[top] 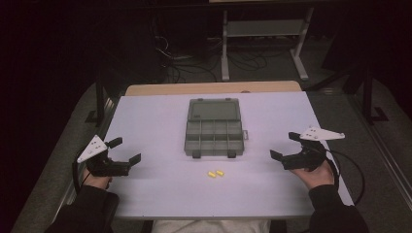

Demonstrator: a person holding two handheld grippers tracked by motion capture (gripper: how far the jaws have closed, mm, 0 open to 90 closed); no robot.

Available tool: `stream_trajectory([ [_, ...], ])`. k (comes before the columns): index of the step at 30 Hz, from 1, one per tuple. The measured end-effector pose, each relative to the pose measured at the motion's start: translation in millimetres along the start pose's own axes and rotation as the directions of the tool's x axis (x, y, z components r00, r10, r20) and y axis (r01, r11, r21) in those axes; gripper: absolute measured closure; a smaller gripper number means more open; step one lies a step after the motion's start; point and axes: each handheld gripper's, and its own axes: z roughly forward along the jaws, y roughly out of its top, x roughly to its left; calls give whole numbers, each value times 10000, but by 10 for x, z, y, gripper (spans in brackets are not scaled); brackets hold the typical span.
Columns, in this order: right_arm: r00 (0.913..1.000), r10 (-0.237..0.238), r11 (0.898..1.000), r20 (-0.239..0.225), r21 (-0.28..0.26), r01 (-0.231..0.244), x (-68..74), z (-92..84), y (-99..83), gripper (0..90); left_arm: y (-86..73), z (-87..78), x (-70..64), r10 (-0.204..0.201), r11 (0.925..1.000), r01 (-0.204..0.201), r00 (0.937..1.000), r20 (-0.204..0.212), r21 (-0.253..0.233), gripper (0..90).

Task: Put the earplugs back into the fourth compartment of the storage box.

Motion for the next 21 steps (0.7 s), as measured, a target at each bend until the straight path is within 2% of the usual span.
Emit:
stream_trajectory([
  [10, 10000, -16, 10000, -18, 23, 16, 11, -2, 2, 0, 1, -2, -4, 46, 10000, -46, 10000, -17, 26, 0],
  [21, 9998, -201, 9986, -19, 490, 202, 55, 29, 72, 0, -1, 7, -16, 171, 9998, -170, 9998, -52, 112, 0],
])
